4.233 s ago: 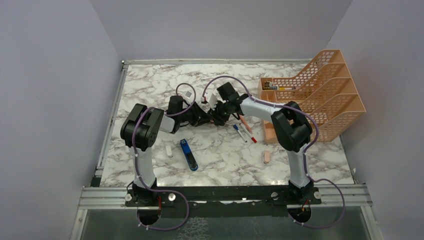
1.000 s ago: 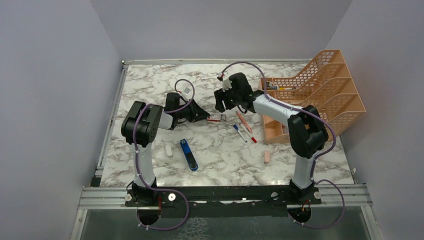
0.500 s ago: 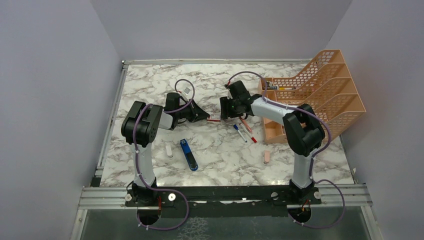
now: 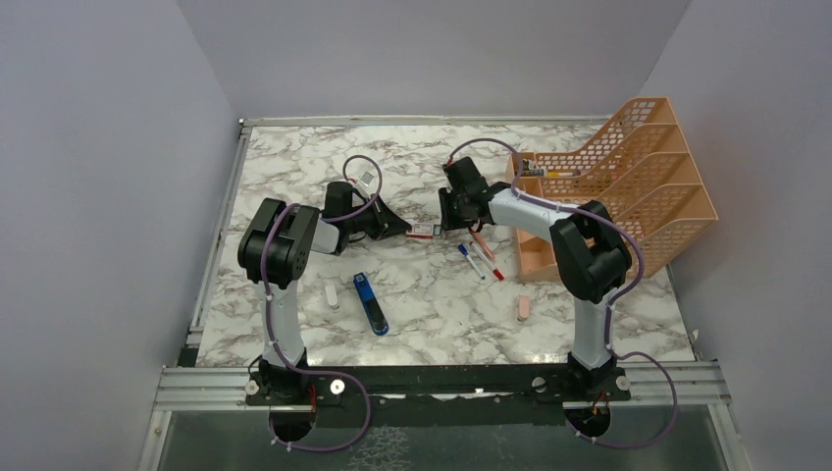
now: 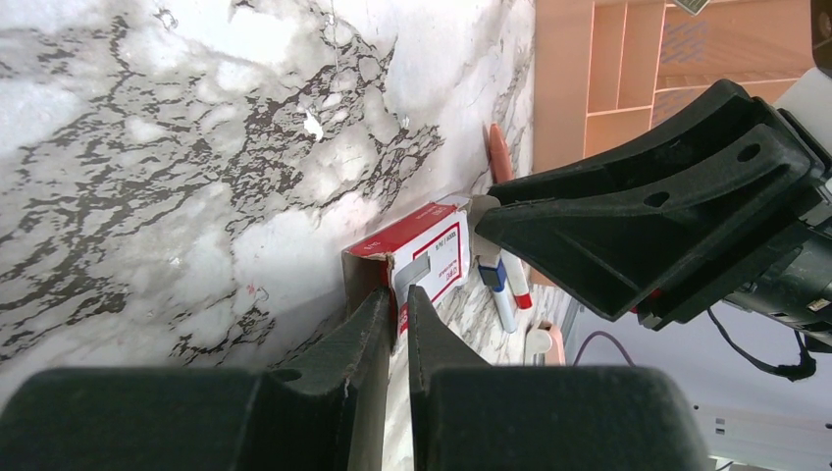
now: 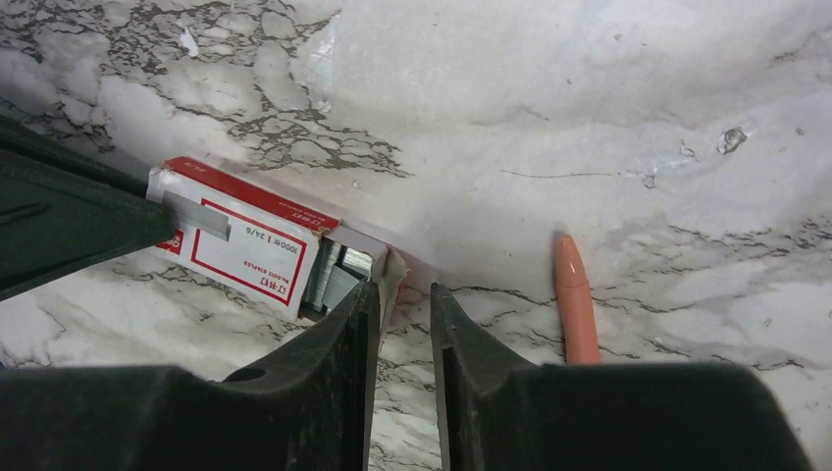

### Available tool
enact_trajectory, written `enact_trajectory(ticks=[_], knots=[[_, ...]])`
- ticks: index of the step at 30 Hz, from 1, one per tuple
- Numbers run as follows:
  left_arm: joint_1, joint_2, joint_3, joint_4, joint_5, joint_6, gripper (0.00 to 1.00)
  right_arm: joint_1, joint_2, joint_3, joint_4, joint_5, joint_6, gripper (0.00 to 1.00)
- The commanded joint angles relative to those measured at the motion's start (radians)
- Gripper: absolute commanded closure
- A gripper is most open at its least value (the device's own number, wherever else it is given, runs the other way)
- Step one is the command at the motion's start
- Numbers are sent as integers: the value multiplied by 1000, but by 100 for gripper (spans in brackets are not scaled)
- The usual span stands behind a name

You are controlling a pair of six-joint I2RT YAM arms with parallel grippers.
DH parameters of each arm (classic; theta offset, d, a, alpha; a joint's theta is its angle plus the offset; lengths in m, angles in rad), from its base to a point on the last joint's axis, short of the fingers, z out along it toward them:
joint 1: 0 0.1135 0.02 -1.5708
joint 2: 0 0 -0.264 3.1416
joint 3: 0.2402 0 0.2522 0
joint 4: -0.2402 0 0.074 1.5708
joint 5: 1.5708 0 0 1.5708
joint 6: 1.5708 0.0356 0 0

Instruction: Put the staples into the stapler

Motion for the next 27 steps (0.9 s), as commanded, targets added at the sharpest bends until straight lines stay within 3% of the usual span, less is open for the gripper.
enact_trajectory(ticks=[1, 8, 14, 27], knots=[[1, 18, 2, 30, 29, 19, 88, 2, -6, 25, -43, 70, 16, 71], [1, 18, 3, 30, 33, 19, 90, 2, 1, 16, -36, 26, 21, 77], [1, 20, 4, 30, 38, 25, 98, 1, 1, 11, -29, 26, 29, 98], [67, 5, -4, 30, 52, 64, 100, -38, 8, 59, 3, 10, -37, 99]])
